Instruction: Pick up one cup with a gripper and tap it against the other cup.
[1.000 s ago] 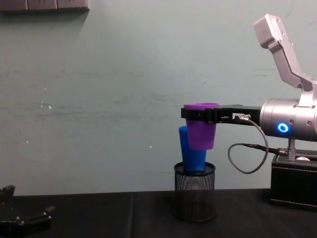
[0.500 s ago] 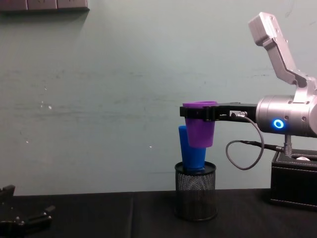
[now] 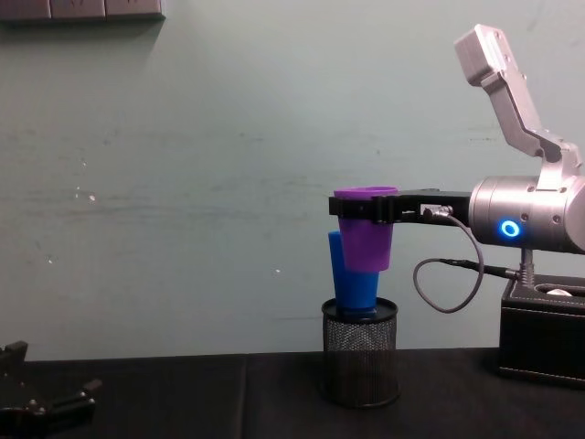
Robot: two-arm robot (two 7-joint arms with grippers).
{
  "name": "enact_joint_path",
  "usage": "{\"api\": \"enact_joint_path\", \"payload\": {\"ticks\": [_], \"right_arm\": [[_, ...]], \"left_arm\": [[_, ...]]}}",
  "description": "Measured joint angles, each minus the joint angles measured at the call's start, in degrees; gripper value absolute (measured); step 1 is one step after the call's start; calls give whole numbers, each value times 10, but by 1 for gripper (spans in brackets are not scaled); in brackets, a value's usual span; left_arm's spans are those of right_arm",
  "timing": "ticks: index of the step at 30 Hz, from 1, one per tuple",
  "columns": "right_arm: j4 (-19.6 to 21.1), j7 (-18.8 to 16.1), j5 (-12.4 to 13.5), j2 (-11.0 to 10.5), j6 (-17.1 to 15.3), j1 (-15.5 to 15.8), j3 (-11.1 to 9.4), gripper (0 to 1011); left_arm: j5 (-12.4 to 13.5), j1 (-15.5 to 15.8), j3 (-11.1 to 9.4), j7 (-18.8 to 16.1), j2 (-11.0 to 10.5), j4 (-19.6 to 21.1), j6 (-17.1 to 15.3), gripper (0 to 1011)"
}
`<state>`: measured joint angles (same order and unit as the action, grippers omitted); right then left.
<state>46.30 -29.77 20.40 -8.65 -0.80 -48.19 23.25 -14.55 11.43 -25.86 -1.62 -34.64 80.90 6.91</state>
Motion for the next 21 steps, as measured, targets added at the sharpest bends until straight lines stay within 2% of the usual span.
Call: {"api": "enact_joint_path", "payload": {"ticks": [21], "right_arm": [[3, 1, 0, -1, -1, 2, 0, 748]], "left_arm": [[0, 0, 0, 0, 0, 0, 0, 1011]]}}
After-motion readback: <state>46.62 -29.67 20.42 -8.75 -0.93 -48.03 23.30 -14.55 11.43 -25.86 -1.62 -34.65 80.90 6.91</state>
